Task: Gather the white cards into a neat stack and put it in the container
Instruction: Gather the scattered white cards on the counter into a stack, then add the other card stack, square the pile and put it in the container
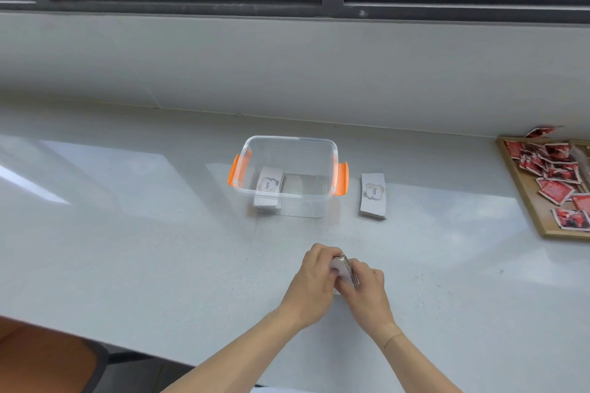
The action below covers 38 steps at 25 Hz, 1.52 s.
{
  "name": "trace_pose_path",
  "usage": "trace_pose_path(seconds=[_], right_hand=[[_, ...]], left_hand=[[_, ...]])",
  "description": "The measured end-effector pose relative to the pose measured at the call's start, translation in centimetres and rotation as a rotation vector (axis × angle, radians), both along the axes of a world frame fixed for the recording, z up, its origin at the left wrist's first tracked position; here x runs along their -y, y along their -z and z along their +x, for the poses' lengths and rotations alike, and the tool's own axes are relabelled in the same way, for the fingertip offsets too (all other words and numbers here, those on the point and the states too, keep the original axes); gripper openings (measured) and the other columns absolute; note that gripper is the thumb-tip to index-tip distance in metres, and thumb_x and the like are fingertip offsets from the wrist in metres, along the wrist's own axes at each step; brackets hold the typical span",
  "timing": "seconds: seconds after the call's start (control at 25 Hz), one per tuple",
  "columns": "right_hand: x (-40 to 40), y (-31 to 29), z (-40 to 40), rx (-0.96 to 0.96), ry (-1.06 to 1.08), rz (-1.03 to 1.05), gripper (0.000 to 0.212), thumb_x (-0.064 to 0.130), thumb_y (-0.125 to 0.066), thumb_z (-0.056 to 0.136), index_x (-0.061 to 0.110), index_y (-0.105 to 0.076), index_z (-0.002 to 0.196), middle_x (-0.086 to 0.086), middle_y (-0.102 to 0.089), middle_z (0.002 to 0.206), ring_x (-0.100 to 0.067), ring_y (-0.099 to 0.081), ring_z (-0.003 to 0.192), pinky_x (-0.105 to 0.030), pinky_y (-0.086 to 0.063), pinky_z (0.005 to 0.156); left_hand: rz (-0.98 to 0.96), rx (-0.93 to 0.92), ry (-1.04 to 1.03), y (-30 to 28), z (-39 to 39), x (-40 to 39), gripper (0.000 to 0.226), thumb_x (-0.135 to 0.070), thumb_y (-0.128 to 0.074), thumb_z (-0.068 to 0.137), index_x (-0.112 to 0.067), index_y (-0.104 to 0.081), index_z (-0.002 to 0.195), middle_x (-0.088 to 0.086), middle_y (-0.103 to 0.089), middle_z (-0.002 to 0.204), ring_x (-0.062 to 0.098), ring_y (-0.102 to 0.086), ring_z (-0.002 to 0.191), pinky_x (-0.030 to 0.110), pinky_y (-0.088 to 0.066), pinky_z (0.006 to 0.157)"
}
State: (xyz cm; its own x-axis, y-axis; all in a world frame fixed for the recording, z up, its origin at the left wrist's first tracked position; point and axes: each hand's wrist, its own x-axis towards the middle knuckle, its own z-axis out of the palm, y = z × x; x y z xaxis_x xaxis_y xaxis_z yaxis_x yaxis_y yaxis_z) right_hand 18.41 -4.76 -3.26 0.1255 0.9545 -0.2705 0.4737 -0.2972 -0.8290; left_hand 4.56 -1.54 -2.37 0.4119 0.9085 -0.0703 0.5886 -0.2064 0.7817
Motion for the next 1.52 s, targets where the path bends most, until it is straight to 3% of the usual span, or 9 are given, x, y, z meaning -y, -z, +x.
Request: trace_pose_path(seconds=[0.16,0.28,0.4,0.64,0.84,1.04,1.2,1.36,1.52], right_hand=[[-0.3,-0.3,-0.1,0.007,0.0,0.051,0.022,0.022,-0.067,0.082,0.035,-0.054,0.072,0.007,-0.061,0.072,-0.013,-0.055,0.071,-0.039,-0.048,0.063],[0.4,0.0,-0.8,-0.016,0.08,0.11,0.024,0.014,-0.067,0.083,0.037,-0.06,0.084,0.013,-0.068,0.082,-0.011,-0.062,0.08,-0.037,-0.053,0.069],[1.4,0.9,-1.2,0.064,0.046,0.106,0.022,0.017,-0.067,0.086,0.037,-0.061,0.094,0.016,-0.065,0.087,-0.01,-0.059,0.086,-0.039,-0.053,0.07],[1.9,1.5,-1.0,0.146,0.045,0.134,0.021,0.024,-0.064,0.088,0.041,-0.052,0.088,0.019,-0.059,0.082,-0.009,-0.056,0.082,-0.03,-0.048,0.062],[1.9,2.1,-0.9,0.077,0.043,0.017,0.015,0.03,-0.056,0.089,0.041,-0.048,0.082,0.01,-0.06,0.077,-0.013,-0.055,0.08,-0.033,-0.049,0.061],[1.9,1.7,-0.2,0.154,0.037,0.056,0.022,0.025,-0.062,0.088,0.042,-0.048,0.086,0.015,-0.057,0.08,-0.011,-0.054,0.079,-0.028,-0.045,0.059],[2.5,0.9,1.0,0.127,0.037,0.084,0.021,0.032,-0.066,0.087,0.038,-0.053,0.103,0.016,-0.064,0.084,-0.006,-0.059,0.074,-0.027,-0.05,0.061],[2.2,0.3,2.0,-0.033,0.079,-0.055,0.016,0.037,-0.066,0.086,0.042,-0.054,0.097,0.013,-0.069,0.08,-0.006,-0.06,0.064,-0.027,-0.049,0.058],[0.4,0.1,3.8,-0.346,0.255,-0.198,0.011,0.026,-0.068,0.088,0.035,-0.063,0.094,-0.002,-0.072,0.087,-0.014,-0.068,0.077,-0.041,-0.055,0.069]], left_hand=[[0.286,-0.159,0.108,-1.0,-0.9,0.2,0.036,-0.01,-0.044,0.095,-0.022,-0.04,0.129,0.001,-0.05,0.121,0.02,-0.05,0.11,0.036,-0.056,0.076],[0.413,-0.178,0.105,-0.9,-0.5,1.3,0.045,-0.023,-0.048,0.094,-0.018,-0.04,0.139,0.003,-0.053,0.127,0.021,-0.048,0.121,0.031,-0.05,0.096],[0.333,-0.253,0.121,-0.1,-0.5,2.4,0.056,-0.039,-0.047,0.095,-0.019,-0.034,0.145,0.001,-0.042,0.145,0.021,-0.028,0.143,0.036,-0.029,0.117],[0.301,-0.224,0.111,-0.1,-0.3,2.3,0.057,-0.052,-0.045,0.093,-0.03,-0.029,0.143,-0.003,-0.032,0.152,0.016,-0.024,0.144,0.033,-0.027,0.116],[0.19,-0.216,0.086,0.3,0.4,2.3,0.051,-0.054,-0.046,0.09,-0.03,-0.037,0.133,-0.005,-0.032,0.149,0.016,-0.042,0.128,0.031,-0.037,0.105],[0.021,-0.045,-0.097,-0.2,1.8,1.1,0.025,-0.045,-0.05,0.089,-0.029,-0.048,0.108,-0.015,-0.044,0.116,0.007,-0.052,0.097,0.032,-0.05,0.077],[-0.22,0.034,-0.235,-1.0,2.7,-1.2,0.014,-0.037,-0.054,0.089,-0.028,-0.049,0.098,-0.01,-0.051,0.105,0.01,-0.054,0.091,0.034,-0.048,0.082],[-0.428,-0.089,-0.174,-1.5,3.8,-3.4,0.028,-0.041,-0.056,0.086,-0.025,-0.052,0.108,-0.002,-0.055,0.114,0.016,-0.053,0.102,0.034,-0.045,0.089],[-0.663,0.161,-0.261,-0.9,4.0,-4.3,0.052,-0.042,-0.059,0.089,-0.028,-0.037,0.134,0.001,-0.052,0.122,0.019,-0.06,0.106,0.035,-0.05,0.092]])
